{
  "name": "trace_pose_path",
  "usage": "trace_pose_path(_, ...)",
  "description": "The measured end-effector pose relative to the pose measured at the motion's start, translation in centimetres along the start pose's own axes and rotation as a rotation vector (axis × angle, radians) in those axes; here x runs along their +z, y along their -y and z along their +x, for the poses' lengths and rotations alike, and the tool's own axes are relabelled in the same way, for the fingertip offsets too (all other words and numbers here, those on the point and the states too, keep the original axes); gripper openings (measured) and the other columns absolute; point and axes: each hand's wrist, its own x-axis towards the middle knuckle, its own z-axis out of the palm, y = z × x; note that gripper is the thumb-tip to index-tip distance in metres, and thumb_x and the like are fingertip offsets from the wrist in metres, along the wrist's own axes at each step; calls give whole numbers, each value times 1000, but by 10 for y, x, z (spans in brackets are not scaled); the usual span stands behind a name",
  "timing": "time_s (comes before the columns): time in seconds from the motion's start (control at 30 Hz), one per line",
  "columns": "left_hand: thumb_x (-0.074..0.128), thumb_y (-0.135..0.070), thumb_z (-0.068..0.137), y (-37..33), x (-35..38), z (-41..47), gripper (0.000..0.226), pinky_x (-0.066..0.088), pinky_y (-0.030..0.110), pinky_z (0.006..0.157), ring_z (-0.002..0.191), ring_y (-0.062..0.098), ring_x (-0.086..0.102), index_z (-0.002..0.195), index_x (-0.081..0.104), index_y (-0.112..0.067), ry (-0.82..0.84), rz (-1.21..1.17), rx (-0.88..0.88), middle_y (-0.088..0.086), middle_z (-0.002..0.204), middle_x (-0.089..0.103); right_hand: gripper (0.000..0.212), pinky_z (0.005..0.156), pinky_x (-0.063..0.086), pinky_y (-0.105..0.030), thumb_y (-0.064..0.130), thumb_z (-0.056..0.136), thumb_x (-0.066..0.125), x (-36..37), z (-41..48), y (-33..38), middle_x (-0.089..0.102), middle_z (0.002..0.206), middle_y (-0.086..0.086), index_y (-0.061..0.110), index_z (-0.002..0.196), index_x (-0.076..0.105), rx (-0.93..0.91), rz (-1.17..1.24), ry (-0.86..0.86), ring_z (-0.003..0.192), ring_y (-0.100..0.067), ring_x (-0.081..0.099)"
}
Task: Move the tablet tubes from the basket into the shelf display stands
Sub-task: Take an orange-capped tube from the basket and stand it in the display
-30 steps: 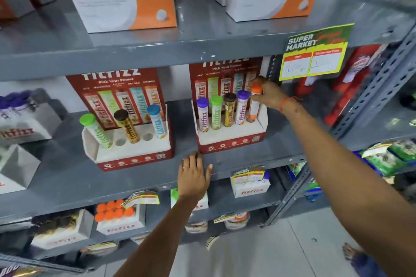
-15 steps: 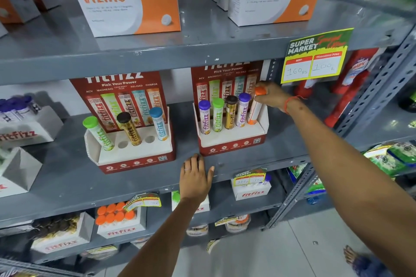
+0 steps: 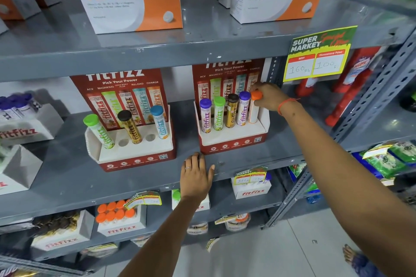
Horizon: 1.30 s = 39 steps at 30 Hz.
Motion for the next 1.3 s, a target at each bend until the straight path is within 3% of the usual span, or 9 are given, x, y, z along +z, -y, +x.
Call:
trace_pose_path(0.1,18,-55,94,-1,0,0,61,26,40,115,135,28,34,140,30,-16,1,-4,-6,8,147,38,42,102,46,-40,11,82,67,-3,-1,0,63,126,-18,7,124,61,51,-35,-29,115,-36,57)
trace_pose_path(0.27,17,-54,94,-1,-1,-1,61,28,39,115,134,27,35,139,31,-15,-7,-12,-3,8,146,39,44,86,51,-37,38,86,64,-4,-5,7,67,115,-22,5,115,62,83,-216,-157,105,-39,62)
trace_pose_path(0.37,18,-54,95,-1,-2,-1,60,28,39,115,133,27,35,139,30,-15,-5,-5,0,8,145,40,46,94,47,-37,24,87,63,-7,-4,10,60,128,-21,9,130,52,54,-180,-88,115,-39,56)
trace_pose_path(0.47,19,-53,95,-1,-2,-2,59,29,39,115,133,27,35,139,30,-15,-2,-3,0,8,145,39,39,95,47,-36,13,88,60,-8,-1,12,59,127,-22,7,126,58,90,-153,-54,114,-39,56)
trace_pose_path(0.6,19,-52,95,-2,-3,-2,58,28,40,116,134,27,34,139,30,-15,4,3,3,8,146,38,38,102,47,-40,12,91,56,-5,4,13,57,129,-26,-4,126,54,188,-2,-67,119,-40,54)
trace_pose_path(0.7,20,-52,96,-2,-4,-2,58,29,40,115,133,27,34,139,30,-15,0,7,9,8,146,39,38,99,48,-40,18,90,59,-3,8,9,59,126,-24,-1,123,57,230,8,-104,116,-39,55)
trace_pose_path(0.8,19,-52,96,-2,-4,-1,57,29,40,115,133,27,35,139,30,-15,2,16,10,8,146,39,38,104,46,-43,10,90,56,-2,16,5,55,131,-26,-3,125,55,250,124,-69,121,-39,52)
trace_pose_path(0.97,21,-52,96,-1,-4,-1,57,27,39,115,133,28,34,138,31,-15,4,14,12,9,145,39,37,101,48,-40,22,88,59,-6,8,8,60,126,-19,7,122,59,268,42,-100,116,-36,55)
trace_pose_path(1.3,23,-50,97,-2,-9,-2,56,27,40,115,135,28,31,140,29,-15,45,-20,6,8,148,35,39,109,41,-42,8,95,47,-4,-4,23,47,139,-26,-2,133,48,232,26,-75,129,-39,45)
